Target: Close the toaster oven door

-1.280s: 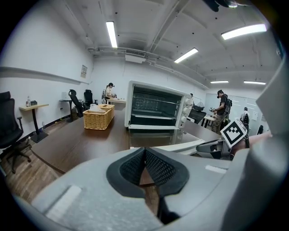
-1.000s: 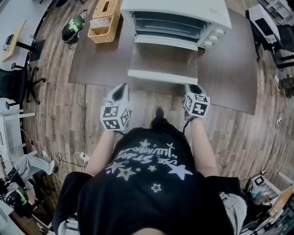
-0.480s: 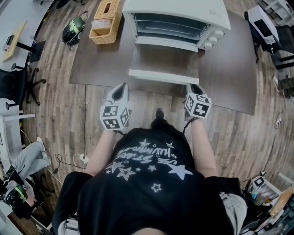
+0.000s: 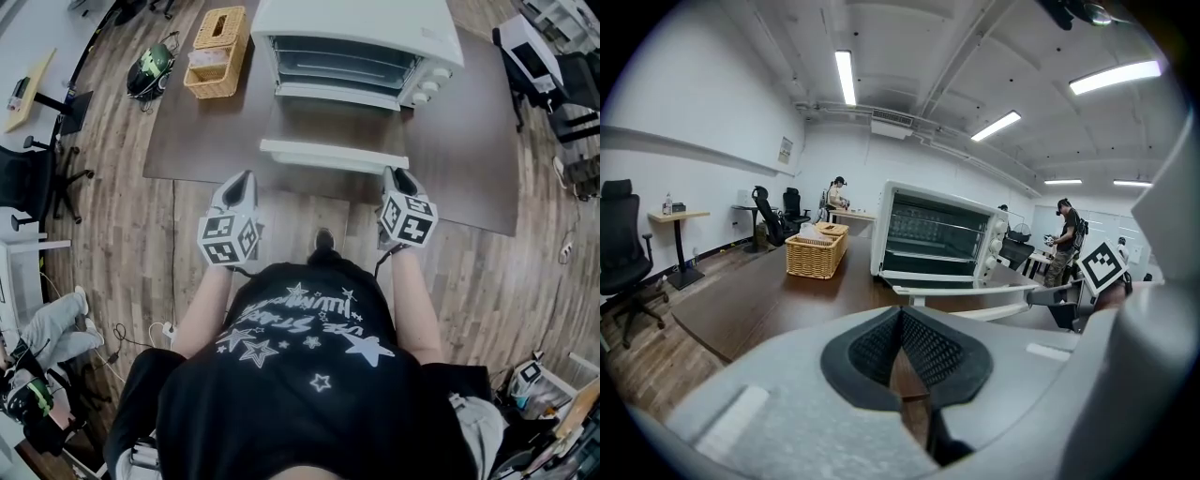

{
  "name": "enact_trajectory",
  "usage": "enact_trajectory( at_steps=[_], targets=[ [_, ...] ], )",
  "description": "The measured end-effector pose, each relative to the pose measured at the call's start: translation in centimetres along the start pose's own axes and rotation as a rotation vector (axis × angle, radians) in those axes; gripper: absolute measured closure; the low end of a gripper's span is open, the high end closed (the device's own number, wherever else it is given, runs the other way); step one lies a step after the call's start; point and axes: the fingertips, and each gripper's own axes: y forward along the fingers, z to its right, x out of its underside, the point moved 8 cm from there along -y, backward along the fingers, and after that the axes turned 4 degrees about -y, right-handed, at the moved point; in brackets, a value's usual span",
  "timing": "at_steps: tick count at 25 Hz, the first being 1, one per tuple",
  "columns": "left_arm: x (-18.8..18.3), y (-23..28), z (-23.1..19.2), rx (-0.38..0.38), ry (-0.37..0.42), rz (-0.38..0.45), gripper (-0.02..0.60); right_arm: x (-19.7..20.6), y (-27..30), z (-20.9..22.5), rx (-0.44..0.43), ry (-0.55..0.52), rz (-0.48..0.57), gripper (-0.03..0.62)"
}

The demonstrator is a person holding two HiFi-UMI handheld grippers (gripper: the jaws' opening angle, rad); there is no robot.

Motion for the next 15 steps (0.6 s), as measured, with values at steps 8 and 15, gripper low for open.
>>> enact_trajectory(
  at_steps=[8, 15],
  targets=[
    [-1.3, 1.0, 0.6, 0.009, 0.009, 0.024, 0.571, -2.6, -1.0, -0.1, 0.001, 0.004, 0.067, 0.514],
    [-2.5, 1.9, 1.1, 0.004, 0.015, 0.053, 0.572, -4.9, -1.6, 0.2, -0.023, 0.013, 0.135, 0.514]
  ],
)
